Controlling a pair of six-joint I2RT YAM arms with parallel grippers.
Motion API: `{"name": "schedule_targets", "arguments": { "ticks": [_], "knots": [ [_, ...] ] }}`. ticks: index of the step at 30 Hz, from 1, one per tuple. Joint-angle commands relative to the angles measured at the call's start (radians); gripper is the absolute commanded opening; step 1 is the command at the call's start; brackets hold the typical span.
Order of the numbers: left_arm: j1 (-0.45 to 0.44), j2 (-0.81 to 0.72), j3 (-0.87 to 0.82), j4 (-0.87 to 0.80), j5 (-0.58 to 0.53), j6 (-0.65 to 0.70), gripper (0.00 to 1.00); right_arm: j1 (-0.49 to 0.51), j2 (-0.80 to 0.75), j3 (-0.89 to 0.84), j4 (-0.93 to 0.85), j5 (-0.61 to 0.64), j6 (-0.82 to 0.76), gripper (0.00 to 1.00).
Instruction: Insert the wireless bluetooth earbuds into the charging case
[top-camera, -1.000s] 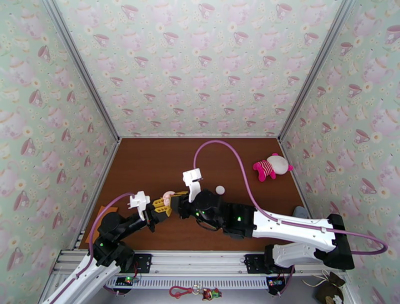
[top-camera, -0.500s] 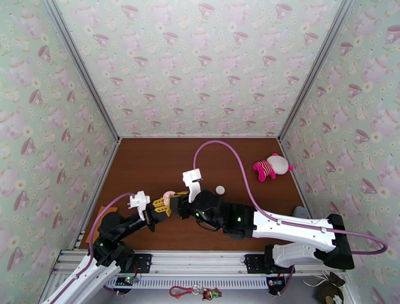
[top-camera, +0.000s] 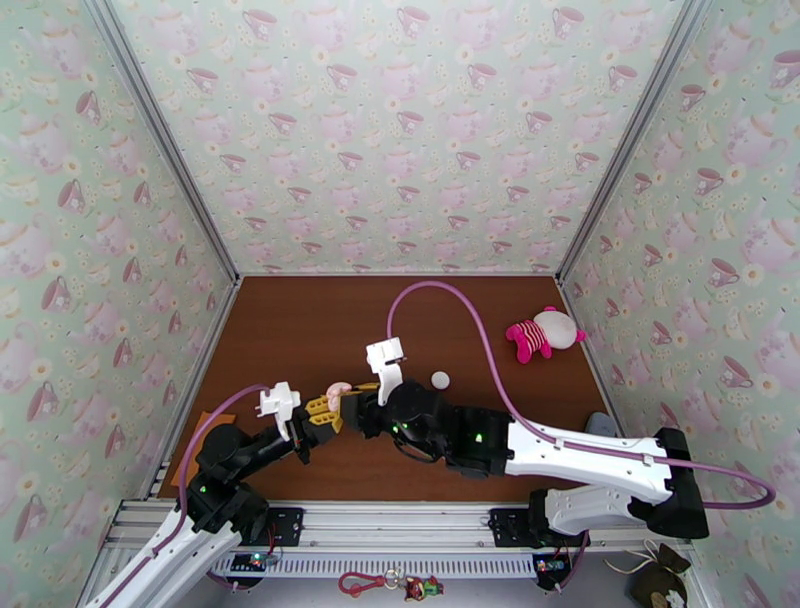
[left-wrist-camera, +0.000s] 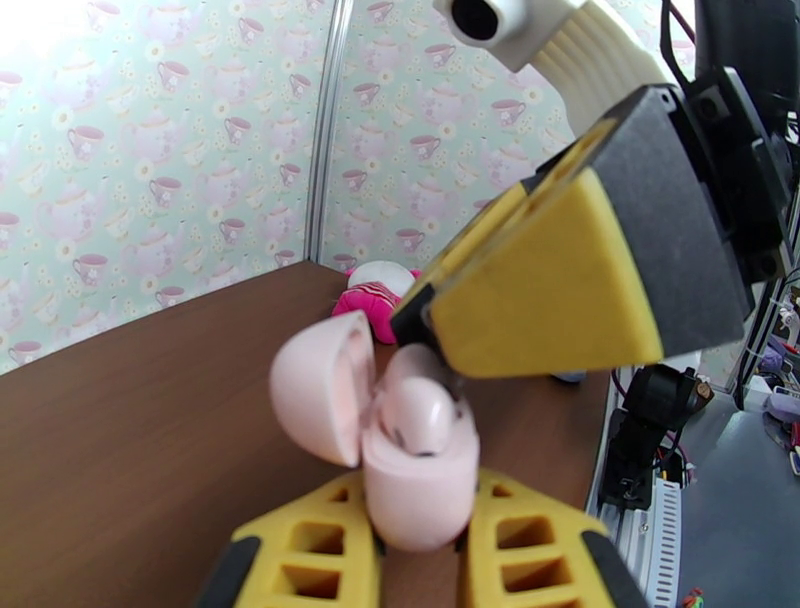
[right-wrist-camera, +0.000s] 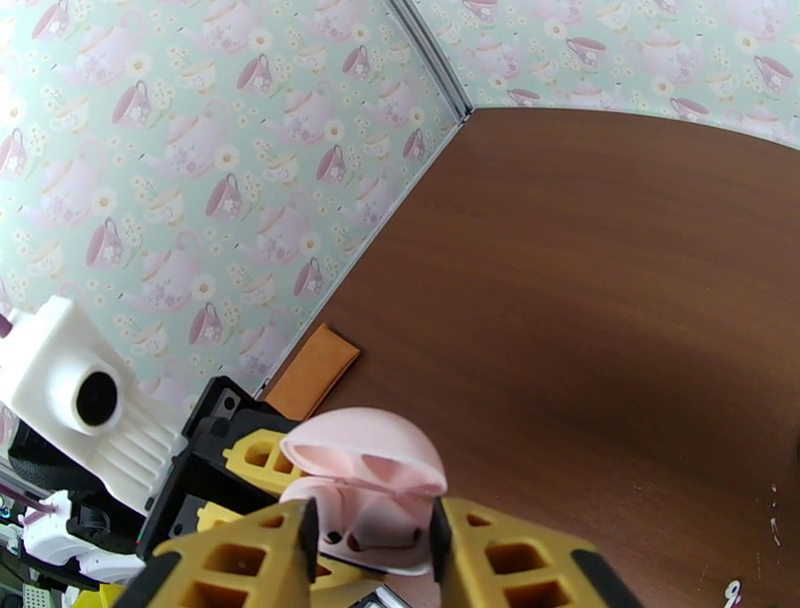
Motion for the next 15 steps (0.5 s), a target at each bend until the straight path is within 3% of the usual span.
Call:
{"name": "schedule_targets", "arguments": {
  "ticks": [1, 8, 15],
  "knots": [
    [0.005, -0.017, 0.008, 0.055, 0.005, -0.009, 0.00, 0.012, -0.014, 0.034, -0.056, 0.040, -0.022, 0.41],
    [0.005, -0.022, 0.007, 0.046, 0.013, 0.002, 0.00, 0.000, -0.072, 0.058, -0.100, 0.071, -0.056, 0.61],
    [0.005, -0.028, 0.007, 0.034, 0.035, 0.009, 0.00, -0.037, -0.180, 0.068, -0.149, 0.072, -0.092, 0.95]
  ]
}}
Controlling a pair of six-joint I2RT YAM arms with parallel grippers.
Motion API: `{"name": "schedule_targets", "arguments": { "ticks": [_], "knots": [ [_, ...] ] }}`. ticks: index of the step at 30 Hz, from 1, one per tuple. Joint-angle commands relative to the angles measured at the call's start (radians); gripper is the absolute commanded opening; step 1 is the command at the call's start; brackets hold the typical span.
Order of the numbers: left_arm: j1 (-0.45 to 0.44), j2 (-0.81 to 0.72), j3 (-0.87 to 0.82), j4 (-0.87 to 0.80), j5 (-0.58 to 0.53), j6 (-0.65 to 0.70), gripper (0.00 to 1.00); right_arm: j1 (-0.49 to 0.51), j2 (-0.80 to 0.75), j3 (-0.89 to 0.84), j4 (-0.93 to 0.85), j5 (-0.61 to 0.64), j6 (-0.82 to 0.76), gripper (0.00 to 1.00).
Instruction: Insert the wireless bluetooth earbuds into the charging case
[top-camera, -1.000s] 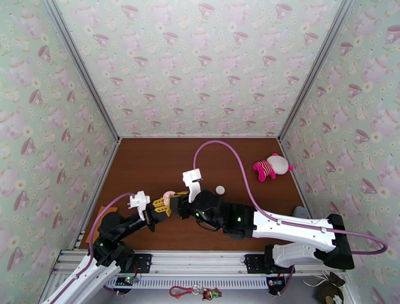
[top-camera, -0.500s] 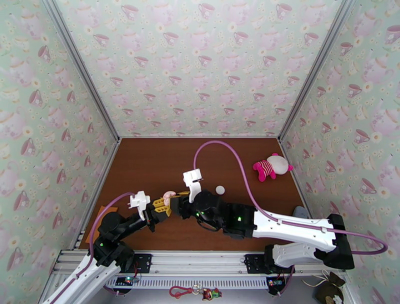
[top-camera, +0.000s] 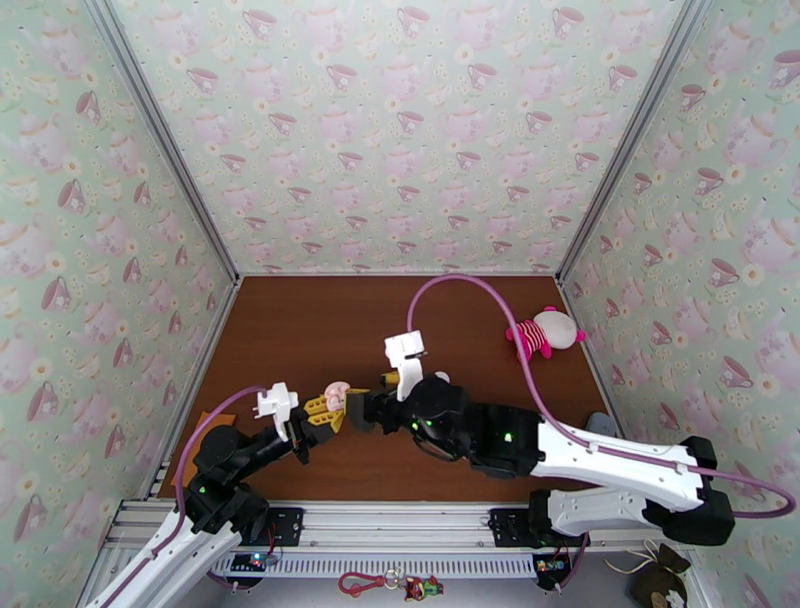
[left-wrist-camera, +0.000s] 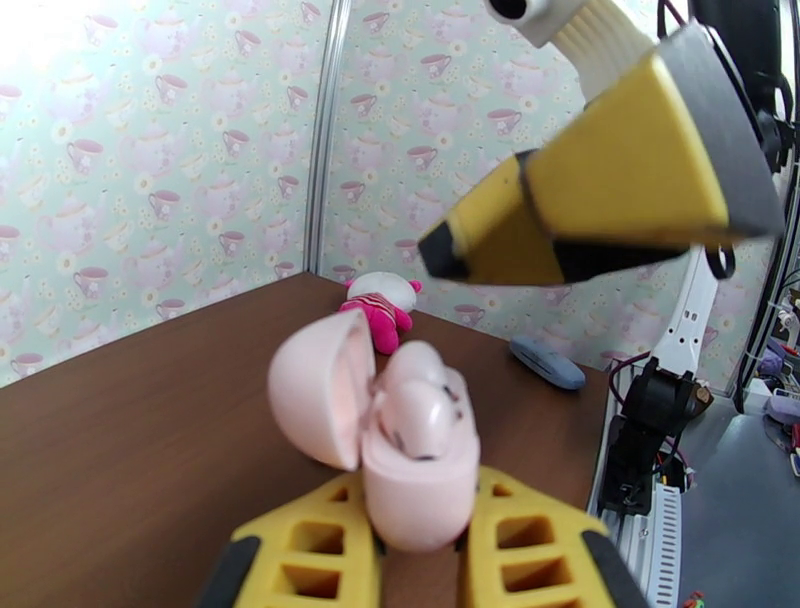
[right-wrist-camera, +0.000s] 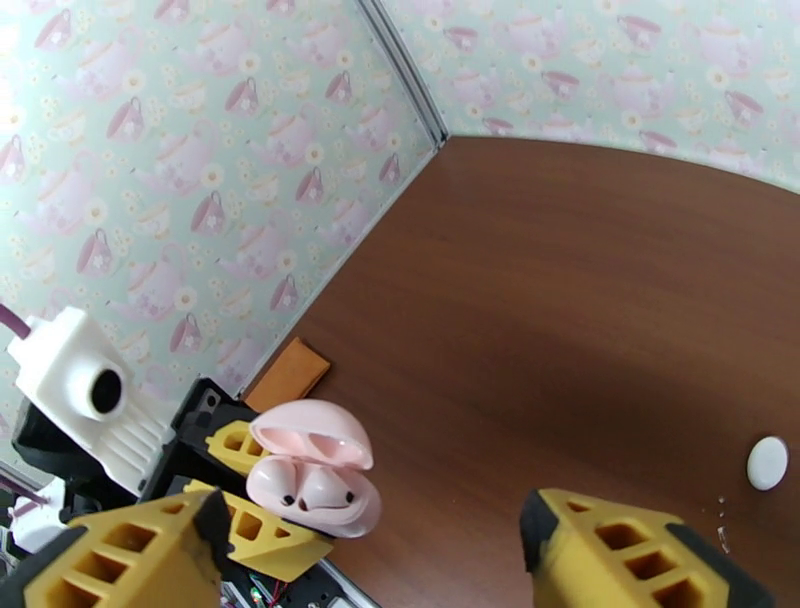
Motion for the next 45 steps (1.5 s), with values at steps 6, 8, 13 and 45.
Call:
{"name": "schedule_targets", "arguments": {
  "ticks": [6, 8, 13, 45],
  "knots": [
    [0.003, 0.006, 0.011, 0.028, 0.074, 0.016, 0.00, -0.078, -0.158, 0.009, -0.049, -0.035, -0.033, 0.99],
    [0.000, 0.015, 0.016, 0.030, 0.086, 0.020, 0.00, -0.094, -0.194, -0.004, -0.060, -0.042, -0.031, 0.99],
    [-0.013, 0.038, 0.033, 0.025, 0.110, 0.024, 0.00, -0.133, -0.243, -0.016, -0.123, -0.059, -0.034, 0.99],
    [-0.312, 0.325, 0.073, 0.305, 0.016, -0.054, 0.00, -0.382, -0.264, -0.306, 0.318, -0.872, 0.213, 0.99]
  ]
}}
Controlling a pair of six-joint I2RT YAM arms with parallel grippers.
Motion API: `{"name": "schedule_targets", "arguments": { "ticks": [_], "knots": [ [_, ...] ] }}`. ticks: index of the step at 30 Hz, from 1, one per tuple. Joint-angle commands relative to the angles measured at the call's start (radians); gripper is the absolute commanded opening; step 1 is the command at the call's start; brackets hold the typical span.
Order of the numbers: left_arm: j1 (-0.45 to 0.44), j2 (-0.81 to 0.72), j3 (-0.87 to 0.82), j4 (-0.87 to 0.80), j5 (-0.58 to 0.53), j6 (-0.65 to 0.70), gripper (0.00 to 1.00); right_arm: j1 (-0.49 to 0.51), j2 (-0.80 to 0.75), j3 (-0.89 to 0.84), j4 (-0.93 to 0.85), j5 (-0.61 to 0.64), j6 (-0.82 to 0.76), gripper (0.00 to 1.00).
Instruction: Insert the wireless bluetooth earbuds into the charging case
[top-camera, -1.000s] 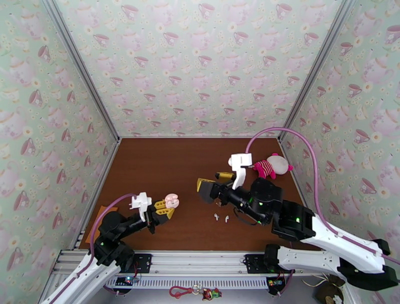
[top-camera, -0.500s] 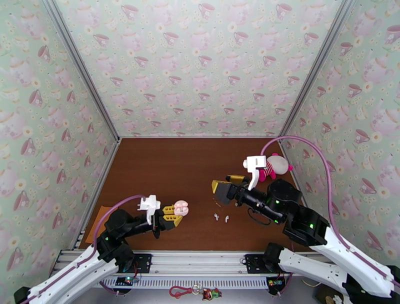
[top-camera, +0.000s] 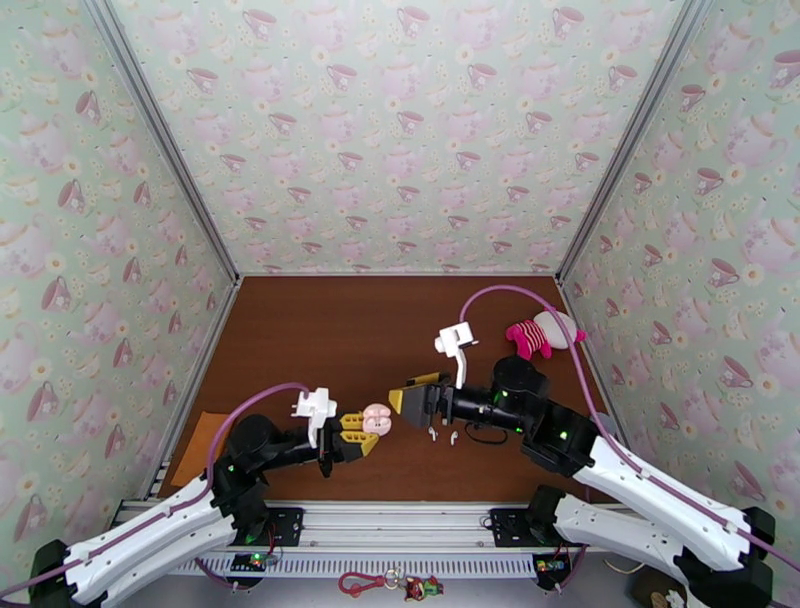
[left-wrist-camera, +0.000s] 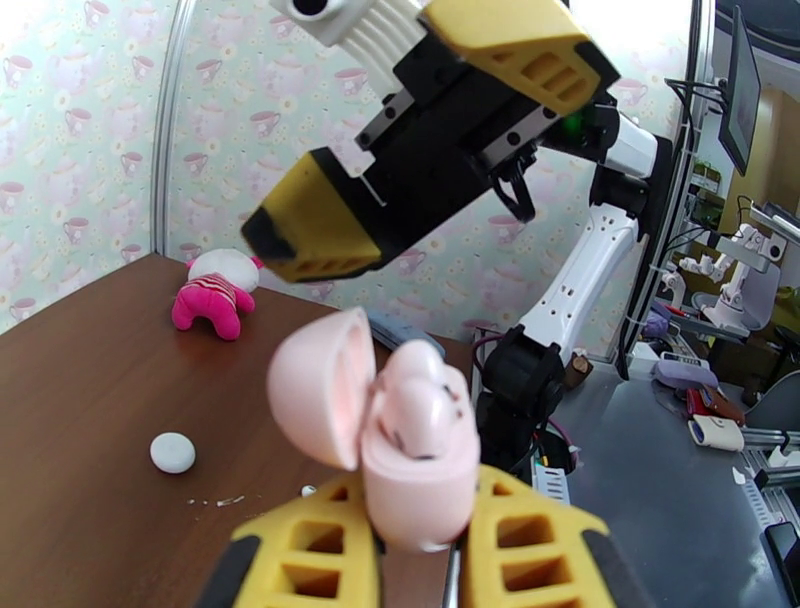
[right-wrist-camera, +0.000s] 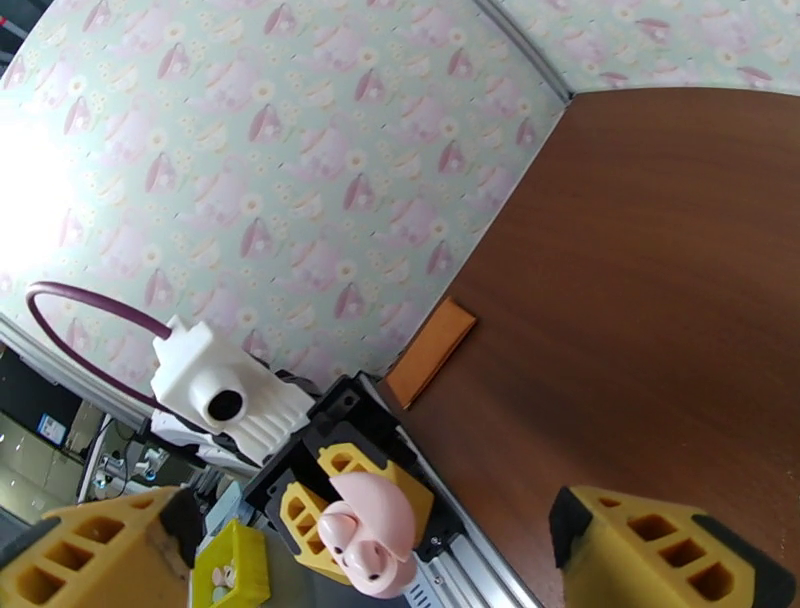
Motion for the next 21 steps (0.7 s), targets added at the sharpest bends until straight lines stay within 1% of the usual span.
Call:
{"name": "schedule_targets", "arguments": {
  "ticks": [1, 2, 6, 10, 15, 21],
  "knots": [
    [-0.014, 0.009, 0.029, 0.071, -0.021, -0.007, 0.00, -0.003, 0.001, -0.019, 0.142, -0.116, 0.047, 0.99],
    [-0.018, 0.012, 0.027, 0.076, -0.024, -0.007, 0.00, -0.002, 0.031, -0.021, 0.154, -0.128, 0.053, 0.99],
    [-0.024, 0.020, 0.024, 0.083, -0.031, -0.007, 0.00, -0.011, 0.072, -0.019, 0.163, -0.168, 0.064, 0.99],
    [-0.023, 0.023, 0.023, 0.087, -0.050, -0.009, 0.00, 0.010, 0.099, -0.014, 0.155, -0.197, 0.061, 0.99],
    [-0.023, 0.025, 0.022, 0.082, -0.063, -0.012, 0.00, 0.023, 0.086, -0.013, 0.155, -0.203, 0.050, 0.99],
    [-0.024, 0.021, 0.014, 0.090, -0.084, -0.023, 0.00, 0.036, 0.080, -0.010, 0.172, -0.245, 0.049, 0.99]
  ]
}}
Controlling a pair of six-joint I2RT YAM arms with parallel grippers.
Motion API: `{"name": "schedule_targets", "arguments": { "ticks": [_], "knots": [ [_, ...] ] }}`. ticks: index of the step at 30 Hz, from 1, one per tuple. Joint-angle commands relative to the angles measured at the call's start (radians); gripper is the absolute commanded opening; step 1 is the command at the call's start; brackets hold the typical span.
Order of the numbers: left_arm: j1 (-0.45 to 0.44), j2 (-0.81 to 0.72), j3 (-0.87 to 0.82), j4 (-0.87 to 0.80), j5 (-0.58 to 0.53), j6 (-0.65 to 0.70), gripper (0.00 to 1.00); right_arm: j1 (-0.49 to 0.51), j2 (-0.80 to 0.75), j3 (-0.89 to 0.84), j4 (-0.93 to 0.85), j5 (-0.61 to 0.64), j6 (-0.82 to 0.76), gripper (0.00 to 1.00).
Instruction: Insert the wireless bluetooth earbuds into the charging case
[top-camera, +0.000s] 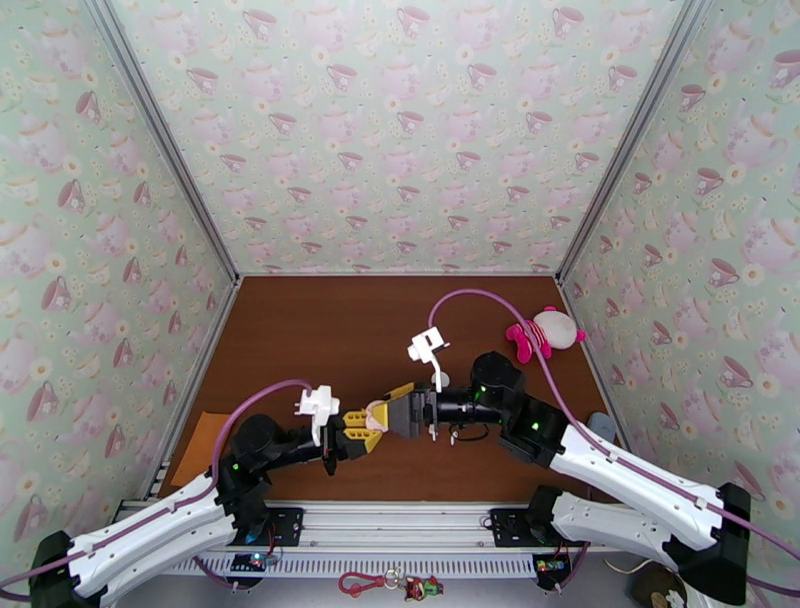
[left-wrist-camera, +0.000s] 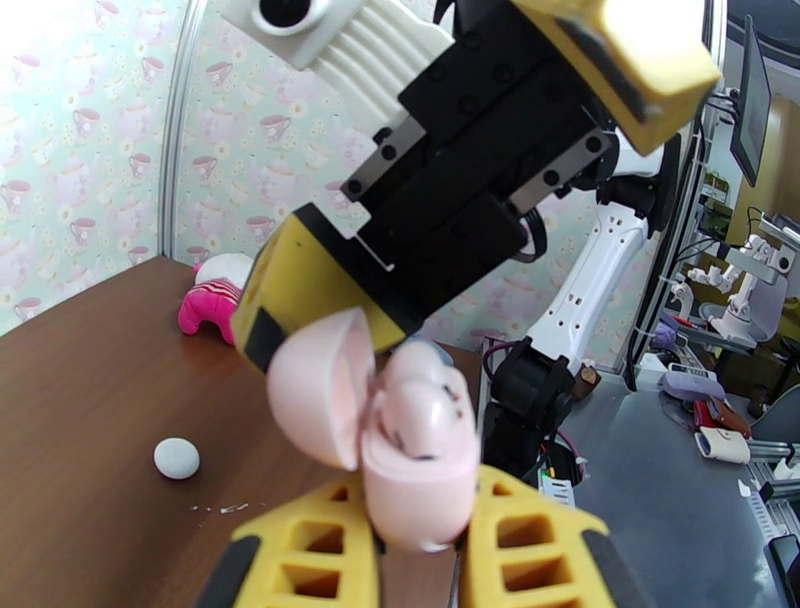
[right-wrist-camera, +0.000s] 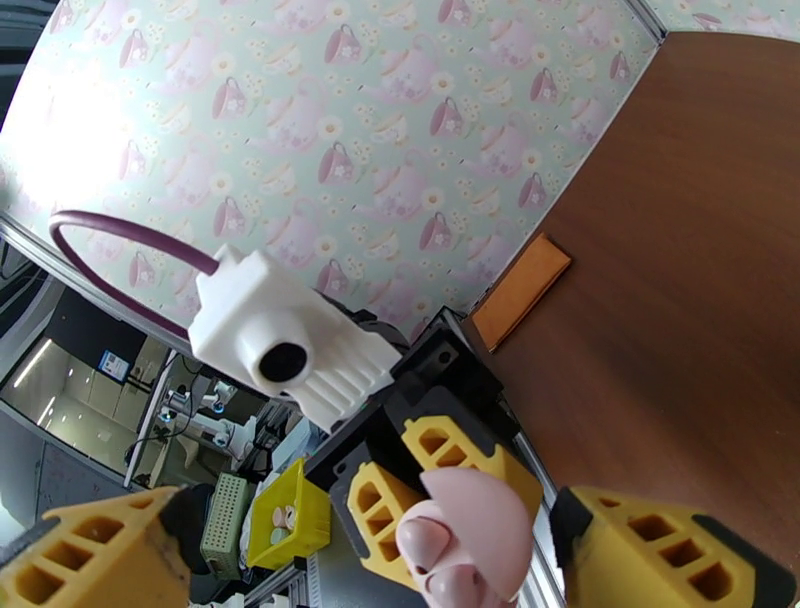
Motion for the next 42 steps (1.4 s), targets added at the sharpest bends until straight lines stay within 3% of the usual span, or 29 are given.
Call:
{"name": "schedule_targets", "arguments": {
  "ticks": [1, 17, 19, 22, 25, 28, 35, 42],
  "knots": [
    [-0.005, -0.004, 0.011, 0.048, -0.025, -0.012, 0.00, 0.012, -0.022, -0.001, 0.038, -0.054, 0.001, 0.99],
    [-0.001, -0.004, 0.000, 0.019, -0.069, -0.023, 0.00, 0.014, -0.117, 0.093, -0.078, -0.075, -0.059, 0.99],
    [-0.001, -0.008, 0.000, 0.007, -0.083, -0.025, 0.00, 0.015, -0.171, 0.146, -0.155, -0.009, -0.104, 0.99],
    [0.000, -0.010, -0.003, -0.009, -0.096, -0.030, 0.00, 0.014, -0.197, 0.298, -0.463, 0.330, -0.223, 0.99],
    [-0.001, -0.005, 0.003, -0.025, -0.110, -0.056, 0.00, 0.007, -0.160, 0.391, -0.650, 0.585, -0.248, 0.99],
    [-0.002, -0.005, 0.028, -0.070, -0.148, -0.113, 0.00, -0.004, -0.147, 0.399, -0.712, 0.692, -0.230, 0.99],
    [0.022, 0.016, 0.152, -0.400, -0.355, -0.341, 0.00, -0.020, -0.131, 0.295, -0.712, 0.734, -0.192, 0.99],
    [0.170, 0.148, 0.152, -0.407, -0.202, -0.524, 0.00, -0.019, -0.043, 0.232, -0.672, 0.706, -0.168, 0.99]
  ]
}}
